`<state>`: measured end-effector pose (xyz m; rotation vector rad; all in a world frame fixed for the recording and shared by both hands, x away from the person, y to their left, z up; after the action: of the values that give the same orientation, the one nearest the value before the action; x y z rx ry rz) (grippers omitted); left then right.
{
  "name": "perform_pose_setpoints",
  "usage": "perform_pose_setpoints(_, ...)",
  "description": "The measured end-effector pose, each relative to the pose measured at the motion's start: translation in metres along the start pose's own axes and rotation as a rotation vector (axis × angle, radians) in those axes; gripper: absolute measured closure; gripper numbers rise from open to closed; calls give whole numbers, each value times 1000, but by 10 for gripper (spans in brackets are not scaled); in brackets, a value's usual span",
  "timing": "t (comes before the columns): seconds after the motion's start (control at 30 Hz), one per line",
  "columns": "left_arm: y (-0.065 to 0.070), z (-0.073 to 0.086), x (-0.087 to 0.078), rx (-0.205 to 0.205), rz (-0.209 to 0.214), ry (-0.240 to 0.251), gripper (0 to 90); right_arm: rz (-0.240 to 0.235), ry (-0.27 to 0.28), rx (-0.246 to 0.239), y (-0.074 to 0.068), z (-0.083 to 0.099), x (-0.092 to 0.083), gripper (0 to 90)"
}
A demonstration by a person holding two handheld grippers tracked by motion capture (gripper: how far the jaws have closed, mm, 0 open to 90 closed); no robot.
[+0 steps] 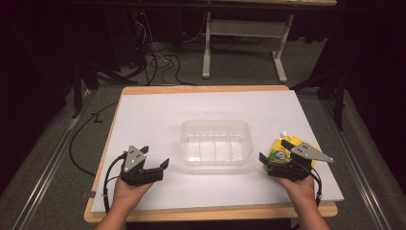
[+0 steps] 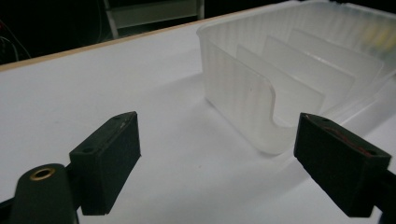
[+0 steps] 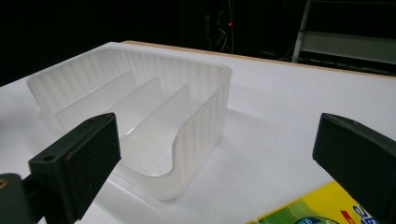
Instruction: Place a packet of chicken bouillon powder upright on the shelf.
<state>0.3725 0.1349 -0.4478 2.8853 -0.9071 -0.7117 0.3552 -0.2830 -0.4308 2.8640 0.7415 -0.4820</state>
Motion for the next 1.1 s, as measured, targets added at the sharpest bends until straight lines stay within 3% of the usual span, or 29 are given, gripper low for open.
perform_pose_setpoints(0.43,1,5,10,20,-2,-36,197,-19,5,-17,3,5,-4,34)
perform_pose_setpoints(0.57,1,5,13,-3,6,-30,251,-21,-11,-17,5,5,-5,47)
perform_pose_setpoints(0.7,-1,7,20,-20,3,-57,386,-29,5,-8,9,5,-7,107)
perform_pose_setpoints(0.83,-4,11,33,-33,-29,-96,611,-15,0,-17,14,7,-8,152)
perform_pose_setpoints(0.87,-4,12,38,-37,-40,-107,611,-3,-6,-20,16,8,-8,163)
perform_pose_setpoints(0.9,-3,13,46,-40,-65,-129,718,17,-22,-19,20,11,-8,184)
perform_pose_setpoints(0.93,-2,14,49,-35,-70,-135,766,21,-27,-10,22,12,-8,194)
perform_pose_setpoints(1.03,2,14,53,-18,-81,-139,837,37,-32,-9,27,14,-9,234)
perform_pose_setpoints(1.1,8,13,59,-17,-77,-140,892,61,-30,10,36,16,-12,328)
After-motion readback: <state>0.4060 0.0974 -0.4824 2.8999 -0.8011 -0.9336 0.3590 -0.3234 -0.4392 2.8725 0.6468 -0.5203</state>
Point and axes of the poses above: each handheld gripper's, and its own axes: x roughly forward along the jaws, z roughly out of its underside, y roughly to its right, the point moved 5 cm from there along x, roughly forward along the jaws, and after that the axes turned 8 degrees about -x, right-handed, at the moved point
